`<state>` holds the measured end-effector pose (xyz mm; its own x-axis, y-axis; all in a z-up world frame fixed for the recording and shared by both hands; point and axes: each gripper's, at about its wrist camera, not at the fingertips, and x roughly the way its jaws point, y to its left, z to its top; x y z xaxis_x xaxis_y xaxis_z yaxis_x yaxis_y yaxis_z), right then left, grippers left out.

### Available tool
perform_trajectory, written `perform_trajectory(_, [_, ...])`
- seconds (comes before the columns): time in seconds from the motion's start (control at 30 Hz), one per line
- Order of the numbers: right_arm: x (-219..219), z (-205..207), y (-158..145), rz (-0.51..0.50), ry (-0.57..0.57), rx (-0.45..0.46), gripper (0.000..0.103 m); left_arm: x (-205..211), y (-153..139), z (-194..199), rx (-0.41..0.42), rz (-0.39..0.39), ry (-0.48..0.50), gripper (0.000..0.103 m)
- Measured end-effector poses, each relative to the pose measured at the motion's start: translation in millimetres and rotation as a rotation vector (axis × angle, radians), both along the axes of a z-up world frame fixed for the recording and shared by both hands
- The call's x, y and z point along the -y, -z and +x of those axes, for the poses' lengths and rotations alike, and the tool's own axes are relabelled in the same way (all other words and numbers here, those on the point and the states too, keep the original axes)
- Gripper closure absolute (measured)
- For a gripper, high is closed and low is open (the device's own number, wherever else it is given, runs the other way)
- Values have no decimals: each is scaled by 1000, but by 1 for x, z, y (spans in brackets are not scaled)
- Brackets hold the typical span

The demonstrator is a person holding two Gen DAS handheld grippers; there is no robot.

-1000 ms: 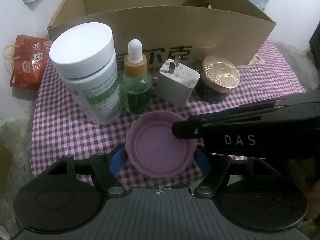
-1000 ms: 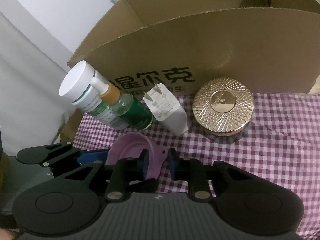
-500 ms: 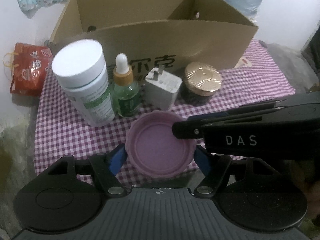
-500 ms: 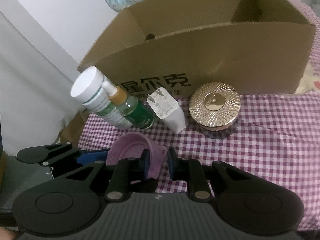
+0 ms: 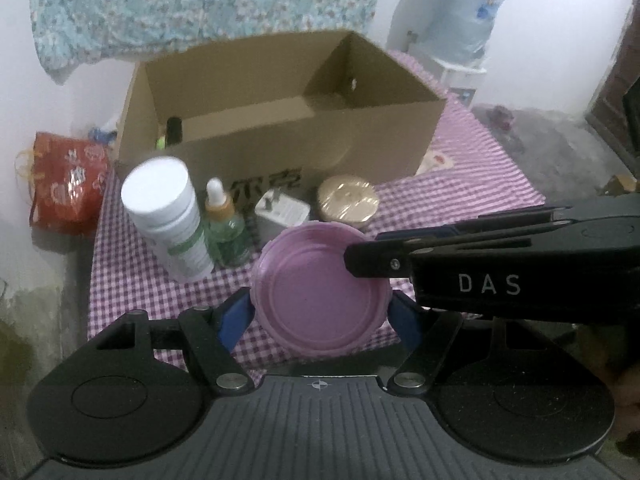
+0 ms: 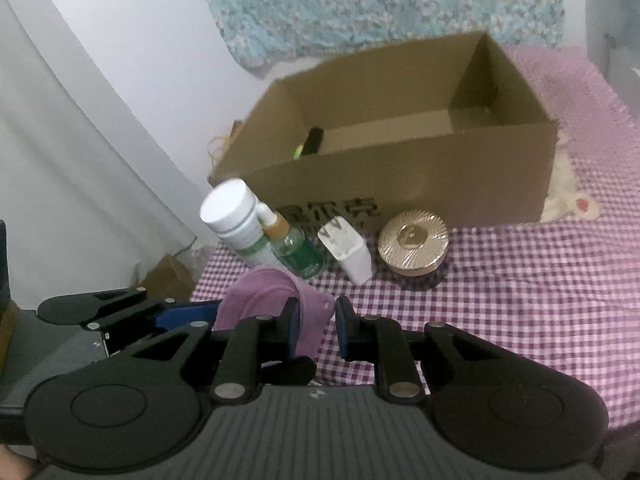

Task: Organize rigid objects
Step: 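Carry the pink lid up and into the box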

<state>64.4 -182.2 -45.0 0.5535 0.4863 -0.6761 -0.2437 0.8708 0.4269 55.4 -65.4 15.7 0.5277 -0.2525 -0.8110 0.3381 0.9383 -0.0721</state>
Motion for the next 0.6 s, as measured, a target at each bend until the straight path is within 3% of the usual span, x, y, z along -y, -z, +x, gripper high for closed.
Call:
perform_trajectory(0.33, [15, -9, -42, 11, 26, 132, 82, 16, -42, -1, 137, -6, 15, 30])
perform_trajectory(0.5, [25, 16, -72, 17, 14, 223, 82, 18, -68, 31, 195, -30, 7, 30])
perform_trajectory(0.6, [31, 46, -86, 18, -7, 254, 82, 13, -75, 64, 177, -77, -14, 30])
